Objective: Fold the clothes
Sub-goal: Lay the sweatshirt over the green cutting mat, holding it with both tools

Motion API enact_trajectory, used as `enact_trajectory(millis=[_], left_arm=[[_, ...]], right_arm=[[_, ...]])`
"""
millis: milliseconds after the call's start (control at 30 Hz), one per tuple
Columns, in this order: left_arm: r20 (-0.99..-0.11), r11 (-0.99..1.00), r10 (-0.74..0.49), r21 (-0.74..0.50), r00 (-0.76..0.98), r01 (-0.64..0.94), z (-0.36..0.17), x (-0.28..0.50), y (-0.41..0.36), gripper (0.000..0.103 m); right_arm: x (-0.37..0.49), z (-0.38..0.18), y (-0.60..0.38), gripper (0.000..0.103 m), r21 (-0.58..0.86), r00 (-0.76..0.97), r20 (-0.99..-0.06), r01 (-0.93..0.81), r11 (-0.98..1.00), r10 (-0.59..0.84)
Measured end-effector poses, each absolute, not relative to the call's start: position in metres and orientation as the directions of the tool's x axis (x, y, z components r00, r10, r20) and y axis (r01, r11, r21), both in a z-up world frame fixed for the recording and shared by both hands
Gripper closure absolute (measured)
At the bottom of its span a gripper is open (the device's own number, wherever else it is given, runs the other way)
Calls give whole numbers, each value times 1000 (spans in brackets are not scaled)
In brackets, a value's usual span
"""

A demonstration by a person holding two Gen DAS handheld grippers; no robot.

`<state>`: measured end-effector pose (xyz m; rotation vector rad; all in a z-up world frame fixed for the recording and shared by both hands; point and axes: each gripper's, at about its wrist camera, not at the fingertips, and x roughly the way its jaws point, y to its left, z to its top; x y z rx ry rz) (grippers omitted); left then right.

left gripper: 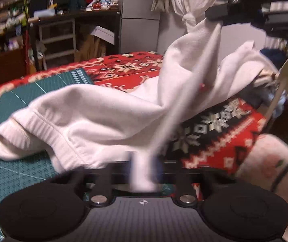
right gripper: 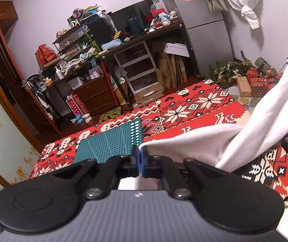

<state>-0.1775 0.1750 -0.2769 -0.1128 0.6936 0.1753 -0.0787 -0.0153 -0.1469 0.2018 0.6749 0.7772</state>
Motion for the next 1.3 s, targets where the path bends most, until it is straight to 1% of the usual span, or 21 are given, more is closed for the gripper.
enact_trajectory(millis=[100,267,367,533,667,800,867,933,1000,1100,1233,1300], left_arm=[[-610,953,184,-83,771,-292,-258,-190,198,100],[-503,874,302,-194,810,-446,-202,-232,248,100],[-443,845,359,-218,821,-488,-170,-256,263,101],[-392,802,451,-215,802,-557,-141,-280,269,101],[-396,776,485,-217,780,-593,-140,-297,278,101],[-422,758,489,-226,763,-611,-149,-306,279,101],[-441,748,494,-224,749,-625,-154,-308,280,101],[-454,744,485,-234,747,-625,-157,-308,283,101],[-459,742,477,-247,749,-623,-160,-309,286,101],[-457,742,463,-269,760,-614,-165,-312,291,101],[-477,740,450,-274,755,-614,-172,-311,298,101],[-487,737,442,-282,753,-614,-176,-310,303,101]], right_arm=[[-77,-150,-18,101,401,512,-498,-579,709,700],[-78,-150,-17,101,408,479,-507,-599,689,716],[-82,-146,-7,101,443,426,-495,-626,642,757],[-107,-132,23,101,450,368,-450,-694,562,814],[-133,-124,41,100,438,320,-426,-746,503,846],[-153,-123,43,91,423,284,-434,-774,472,855],[-159,-127,34,88,409,288,-453,-773,484,844],[-164,-131,20,83,385,317,-476,-763,518,820],[-164,-136,0,74,365,352,-496,-745,558,794],[-158,-147,-30,69,323,411,-537,-706,630,737],[-143,-167,-58,66,263,469,-593,-656,708,655],[-134,-175,-62,63,212,499,-612,-644,735,614]])
